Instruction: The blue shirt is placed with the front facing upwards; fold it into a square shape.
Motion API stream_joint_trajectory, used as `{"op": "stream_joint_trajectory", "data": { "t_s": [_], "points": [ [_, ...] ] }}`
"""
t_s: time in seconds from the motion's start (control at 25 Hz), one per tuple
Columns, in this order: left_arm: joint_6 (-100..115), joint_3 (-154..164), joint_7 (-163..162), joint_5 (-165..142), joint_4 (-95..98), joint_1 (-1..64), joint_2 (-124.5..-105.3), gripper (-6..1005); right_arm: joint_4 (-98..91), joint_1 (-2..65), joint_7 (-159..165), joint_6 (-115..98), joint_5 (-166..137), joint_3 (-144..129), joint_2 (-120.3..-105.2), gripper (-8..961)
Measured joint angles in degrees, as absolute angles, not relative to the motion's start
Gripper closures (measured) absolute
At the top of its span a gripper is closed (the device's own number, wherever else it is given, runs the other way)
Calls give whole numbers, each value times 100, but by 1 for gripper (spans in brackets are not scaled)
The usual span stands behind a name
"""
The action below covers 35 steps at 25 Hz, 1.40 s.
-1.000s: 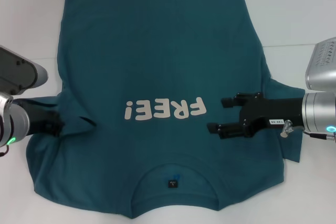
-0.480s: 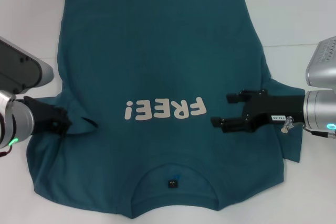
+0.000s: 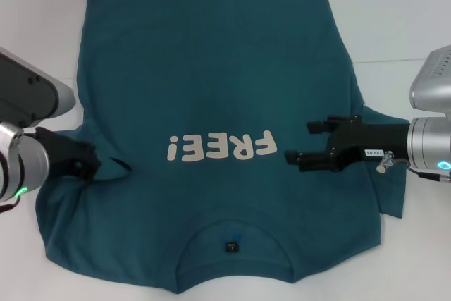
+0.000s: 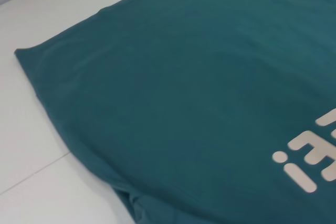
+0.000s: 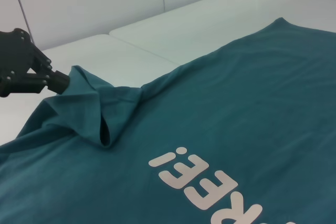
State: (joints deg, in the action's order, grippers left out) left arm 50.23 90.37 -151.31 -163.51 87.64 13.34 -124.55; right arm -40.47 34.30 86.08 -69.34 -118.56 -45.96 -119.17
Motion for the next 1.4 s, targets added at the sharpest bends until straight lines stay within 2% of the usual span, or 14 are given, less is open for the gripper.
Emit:
{"op": "stream_joint_trajectory", "data": {
  "t_s": [0.52,0.76,0.84,1.08,1.4],
  "points": [
    [4712,8904,-15142,-16357,8205,1430,-12446,865,-4041,3428,8613,-6935,-11856,-4596,-11926,41],
    [4472,8788,-15138,-16356,8023,1453,-12437,671,-4041,3417,8613,-6951,-11856,-4596,-11927,41],
    [4423,8741,-15127,-16356,7951,1466,-12434,438,-4033,3417,8613,-6951,-11856,-4596,-11932,41],
    [4395,8570,-15110,-16356,7330,1750,-12417,234,-4029,3423,8614,-6955,-11856,-4603,-11936,41],
    [4162,8393,-15141,-16356,6980,1881,-12421,233,-4025,3433,8681,-6954,-11882,-4625,-11935,41]
  ]
}}
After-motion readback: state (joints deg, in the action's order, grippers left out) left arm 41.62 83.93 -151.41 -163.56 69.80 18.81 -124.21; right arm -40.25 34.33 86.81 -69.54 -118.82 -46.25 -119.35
